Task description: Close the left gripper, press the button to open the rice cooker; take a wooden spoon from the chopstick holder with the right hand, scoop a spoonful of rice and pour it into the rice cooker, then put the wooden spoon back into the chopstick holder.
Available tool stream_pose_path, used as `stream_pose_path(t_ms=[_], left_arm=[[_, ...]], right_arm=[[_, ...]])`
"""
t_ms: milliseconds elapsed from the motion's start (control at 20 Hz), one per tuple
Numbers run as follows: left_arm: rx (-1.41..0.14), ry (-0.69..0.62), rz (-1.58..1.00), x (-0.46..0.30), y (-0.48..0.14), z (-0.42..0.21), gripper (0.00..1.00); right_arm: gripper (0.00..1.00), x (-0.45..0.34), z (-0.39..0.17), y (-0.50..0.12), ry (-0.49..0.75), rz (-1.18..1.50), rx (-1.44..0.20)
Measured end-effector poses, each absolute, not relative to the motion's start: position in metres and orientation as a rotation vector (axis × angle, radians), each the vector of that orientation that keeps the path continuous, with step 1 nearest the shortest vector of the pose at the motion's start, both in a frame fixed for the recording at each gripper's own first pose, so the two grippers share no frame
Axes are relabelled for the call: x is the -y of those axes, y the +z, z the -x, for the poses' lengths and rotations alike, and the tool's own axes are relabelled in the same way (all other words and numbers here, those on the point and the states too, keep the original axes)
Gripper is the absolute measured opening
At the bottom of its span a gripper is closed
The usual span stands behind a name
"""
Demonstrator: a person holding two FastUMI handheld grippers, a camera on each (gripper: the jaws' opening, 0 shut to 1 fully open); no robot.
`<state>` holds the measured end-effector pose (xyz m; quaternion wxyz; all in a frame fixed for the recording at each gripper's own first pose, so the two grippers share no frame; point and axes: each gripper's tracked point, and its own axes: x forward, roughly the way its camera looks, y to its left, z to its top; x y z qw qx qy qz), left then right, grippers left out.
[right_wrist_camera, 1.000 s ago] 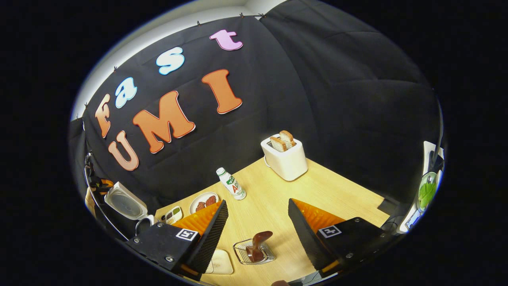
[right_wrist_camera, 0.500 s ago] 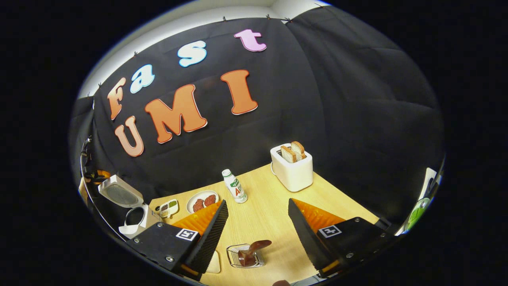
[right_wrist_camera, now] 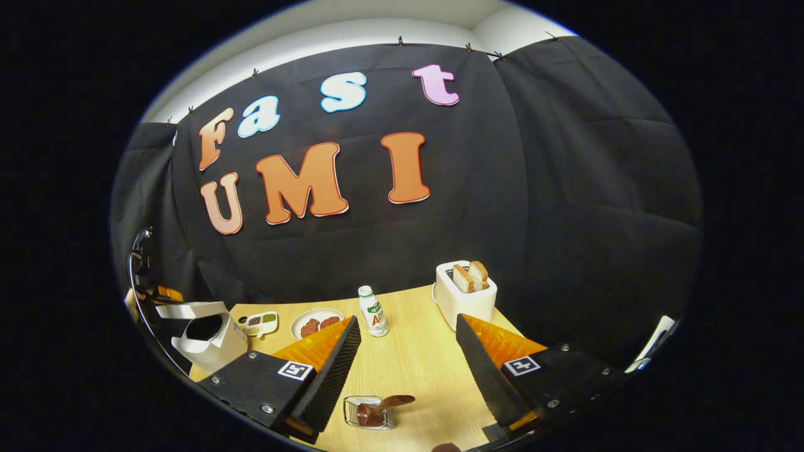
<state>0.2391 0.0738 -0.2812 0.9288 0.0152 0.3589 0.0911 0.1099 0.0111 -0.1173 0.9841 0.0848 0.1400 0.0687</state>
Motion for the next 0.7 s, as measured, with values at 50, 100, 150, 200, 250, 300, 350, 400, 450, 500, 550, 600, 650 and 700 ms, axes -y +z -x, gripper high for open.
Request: stream_pose_path(t_ms=[50,100,150,200,250,300,350,400,450,500,550,600,650,700], left_arm=[[-0.749,0.19,-0.031,-0.074,-0.289,-0.234,1.0],[-0.757,0.192,-0.035,-0.074,-0.296,-0.23,1.0],[-0.768,0.196,-0.041,-0.073,-0.301,-0.227,1.0],[-0.776,0.199,-0.046,-0.074,-0.307,-0.223,1.0],[-0.785,0.203,-0.053,-0.075,-0.312,-0.22,1.0],[-0.795,0.205,-0.059,-0.075,-0.317,-0.216,1.0],[-0.803,0.208,-0.062,-0.076,-0.322,-0.214,1.0],[-0.812,0.21,-0.058,-0.077,-0.327,-0.212,1.0],[-0.82,0.212,-0.051,-0.077,-0.334,-0.211,1.0],[-0.829,0.214,-0.036,-0.077,-0.339,-0.21,1.0],[-0.833,0.218,-0.029,-0.079,-0.343,-0.208,1.0],[-0.833,0.215,-0.029,-0.079,-0.346,-0.207,1.0],[-0.843,0.22,-0.043,-0.083,-0.351,-0.206,1.0],[-0.852,0.235,-0.077,-0.091,-0.354,-0.204,0.99]], right_arm=[[0.95,-0.011,-0.109,-0.116,0.144,-0.175,-0.276],[0.95,-0.01,-0.108,-0.115,0.146,-0.174,-0.273],[0.95,-0.009,-0.107,-0.117,0.147,-0.17,-0.272],[0.95,-0.007,-0.106,-0.119,0.149,-0.166,-0.277],[0.95,-0.006,-0.104,-0.122,0.15,-0.166,-0.284],[0.95,-0.004,-0.103,-0.126,0.151,-0.168,-0.292],[0.95,-0.003,-0.102,-0.128,0.15,-0.172,-0.297],[0.95,0.0,-0.101,-0.13,0.148,-0.178,-0.302],[0.95,0.002,-0.1,-0.131,0.145,-0.184,-0.306],[0.95,0.004,-0.098,-0.132,0.142,-0.191,-0.31],[0.95,0.005,-0.097,-0.134,0.14,-0.198,-0.313],[0.95,0.008,-0.096,-0.136,0.137,-0.203,-0.317],[0.95,0.008,-0.095,-0.137,0.137,-0.206,-0.322],[0.95,0.008,-0.093,-0.139,0.139,-0.211,-0.332]])
